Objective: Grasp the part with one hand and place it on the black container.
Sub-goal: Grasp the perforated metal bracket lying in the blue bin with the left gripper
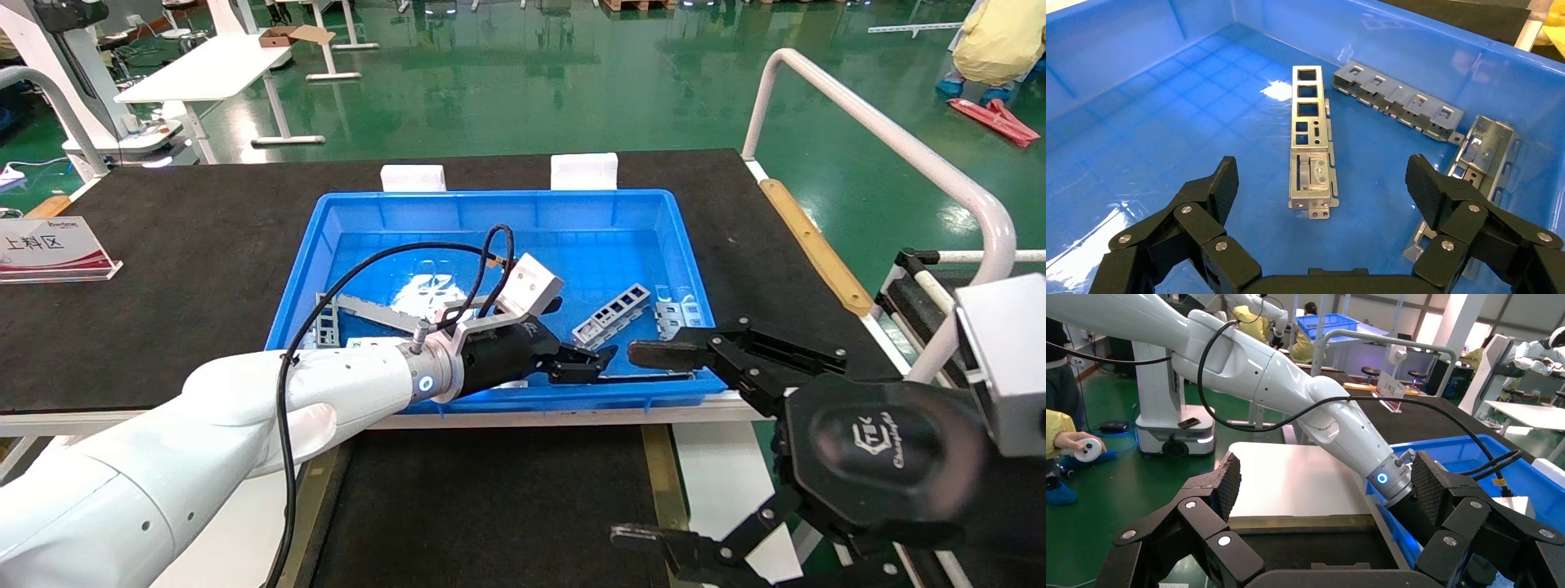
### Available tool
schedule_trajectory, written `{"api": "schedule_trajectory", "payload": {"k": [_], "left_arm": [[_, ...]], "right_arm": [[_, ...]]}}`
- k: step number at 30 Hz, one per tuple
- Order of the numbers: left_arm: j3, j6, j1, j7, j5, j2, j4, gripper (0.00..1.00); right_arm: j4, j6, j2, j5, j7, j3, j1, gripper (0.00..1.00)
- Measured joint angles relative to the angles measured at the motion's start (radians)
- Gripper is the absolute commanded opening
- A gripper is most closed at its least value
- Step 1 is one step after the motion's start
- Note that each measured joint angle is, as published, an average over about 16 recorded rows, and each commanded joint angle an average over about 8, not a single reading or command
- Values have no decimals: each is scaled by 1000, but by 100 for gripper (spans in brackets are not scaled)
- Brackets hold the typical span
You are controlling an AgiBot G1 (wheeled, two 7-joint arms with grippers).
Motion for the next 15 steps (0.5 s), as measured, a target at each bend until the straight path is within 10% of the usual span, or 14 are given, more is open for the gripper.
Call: {"api": "schedule_trajectory", "payload": {"k": [13, 15], "left_arm": [[41, -8, -12, -7, -30, -1, 11, 99], [46, -9, -11, -7, -35, -1, 12, 89]], "right_arm": [[0, 0, 0, 0, 0, 0, 0, 100], [0, 0, 0, 0, 0, 0, 0, 88]]}}
